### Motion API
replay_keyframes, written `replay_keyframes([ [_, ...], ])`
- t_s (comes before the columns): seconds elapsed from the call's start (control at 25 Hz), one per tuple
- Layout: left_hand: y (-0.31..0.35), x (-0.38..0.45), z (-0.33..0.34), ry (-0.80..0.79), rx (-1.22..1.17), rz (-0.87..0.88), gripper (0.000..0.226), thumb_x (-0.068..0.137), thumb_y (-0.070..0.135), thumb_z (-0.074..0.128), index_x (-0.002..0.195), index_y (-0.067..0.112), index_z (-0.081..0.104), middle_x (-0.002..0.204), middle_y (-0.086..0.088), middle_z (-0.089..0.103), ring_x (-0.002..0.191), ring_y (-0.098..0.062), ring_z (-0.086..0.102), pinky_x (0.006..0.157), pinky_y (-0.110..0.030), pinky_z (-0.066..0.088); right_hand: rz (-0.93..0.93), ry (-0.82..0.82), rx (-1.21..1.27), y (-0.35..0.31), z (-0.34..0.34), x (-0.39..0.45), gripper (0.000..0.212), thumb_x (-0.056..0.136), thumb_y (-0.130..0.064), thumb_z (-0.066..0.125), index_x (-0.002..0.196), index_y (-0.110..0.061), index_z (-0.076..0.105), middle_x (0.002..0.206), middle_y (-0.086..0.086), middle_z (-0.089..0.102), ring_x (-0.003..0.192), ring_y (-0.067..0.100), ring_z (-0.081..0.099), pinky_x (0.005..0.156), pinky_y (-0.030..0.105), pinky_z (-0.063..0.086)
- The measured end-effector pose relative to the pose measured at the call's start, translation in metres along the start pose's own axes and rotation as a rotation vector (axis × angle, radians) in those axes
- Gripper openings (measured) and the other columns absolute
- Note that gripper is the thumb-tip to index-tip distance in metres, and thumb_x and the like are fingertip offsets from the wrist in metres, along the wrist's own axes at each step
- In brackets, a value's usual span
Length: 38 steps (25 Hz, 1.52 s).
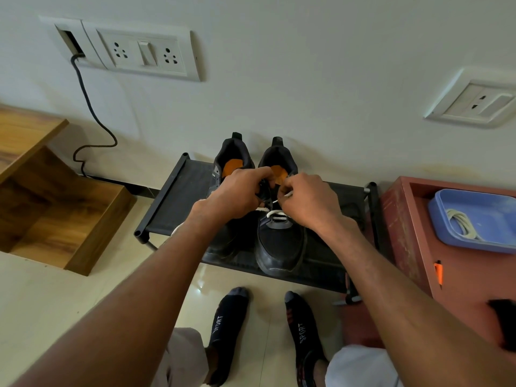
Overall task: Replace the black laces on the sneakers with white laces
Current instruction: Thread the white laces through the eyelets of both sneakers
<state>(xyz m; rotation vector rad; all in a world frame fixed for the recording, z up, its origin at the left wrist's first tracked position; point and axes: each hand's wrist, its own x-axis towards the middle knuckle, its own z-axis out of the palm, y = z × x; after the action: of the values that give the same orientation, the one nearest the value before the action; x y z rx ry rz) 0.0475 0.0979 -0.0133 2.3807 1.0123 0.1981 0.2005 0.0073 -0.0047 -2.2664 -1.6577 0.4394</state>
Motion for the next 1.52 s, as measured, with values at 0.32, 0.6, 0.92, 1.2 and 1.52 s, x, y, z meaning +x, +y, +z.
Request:
replay_keyframes([
  [0.32,-0.001,0.000,0.001,-0.008,-0.021,0.007,0.042,0.086,0.004,0.076,0.117,0.026,0.058,0.087,-0.002,0.064,0.080,-0.021,0.063,0.066,-0.035,0.051,0.056,-0.121,0.241,0.007,0.010,0.004,0.012,0.096,-0.027,0.071,0.094,-0.038,0.073,0.104,-0.009,0.071,0.084,0.009,0.061,0.069,0.028,0.049],
  [0.6,-0.005,0.000,0.001,0.040,-0.081,-0.096,0.052,0.080,0.005,0.081,0.115,0.016,0.044,0.092,-0.009,0.068,0.084,-0.026,0.067,0.074,-0.050,0.060,0.079,-0.012,0.061,-0.002,0.018,-0.002,0.019,0.098,-0.027,0.069,0.115,-0.032,0.077,0.116,-0.003,0.071,0.099,0.022,0.067,0.070,0.033,0.049],
  [0.92,0.003,-0.002,-0.002,-0.009,-0.063,-0.090,0.014,0.086,0.017,0.083,0.082,0.012,0.071,0.079,0.000,0.068,0.076,-0.016,0.063,0.067,-0.029,0.051,0.221,-0.277,0.497,-0.001,0.004,0.008,0.024,0.092,0.001,0.061,0.093,-0.013,0.080,0.087,0.003,0.070,0.082,0.016,0.062,0.062,0.025,0.044],
  [1.2,0.014,0.000,-0.006,0.076,-0.161,-0.163,0.022,0.093,0.008,0.072,0.076,0.016,0.059,0.075,-0.003,0.067,0.069,-0.015,0.061,0.066,-0.036,0.048,0.063,-0.397,-0.033,0.006,0.005,0.007,0.096,0.076,-0.045,0.090,0.155,-0.038,0.036,0.150,0.009,0.036,0.140,0.037,0.040,0.109,0.051,0.047],
  [1.52,0.020,0.002,-0.029,0.280,-0.423,-0.183,0.022,0.102,0.031,0.064,0.095,0.011,0.059,0.076,-0.002,0.064,0.063,-0.013,0.057,0.058,-0.025,0.041,0.046,-0.353,-0.148,0.004,-0.002,0.001,0.104,0.075,-0.054,0.089,0.157,-0.041,0.027,0.154,0.010,0.028,0.144,0.040,0.032,0.114,0.064,0.032],
])
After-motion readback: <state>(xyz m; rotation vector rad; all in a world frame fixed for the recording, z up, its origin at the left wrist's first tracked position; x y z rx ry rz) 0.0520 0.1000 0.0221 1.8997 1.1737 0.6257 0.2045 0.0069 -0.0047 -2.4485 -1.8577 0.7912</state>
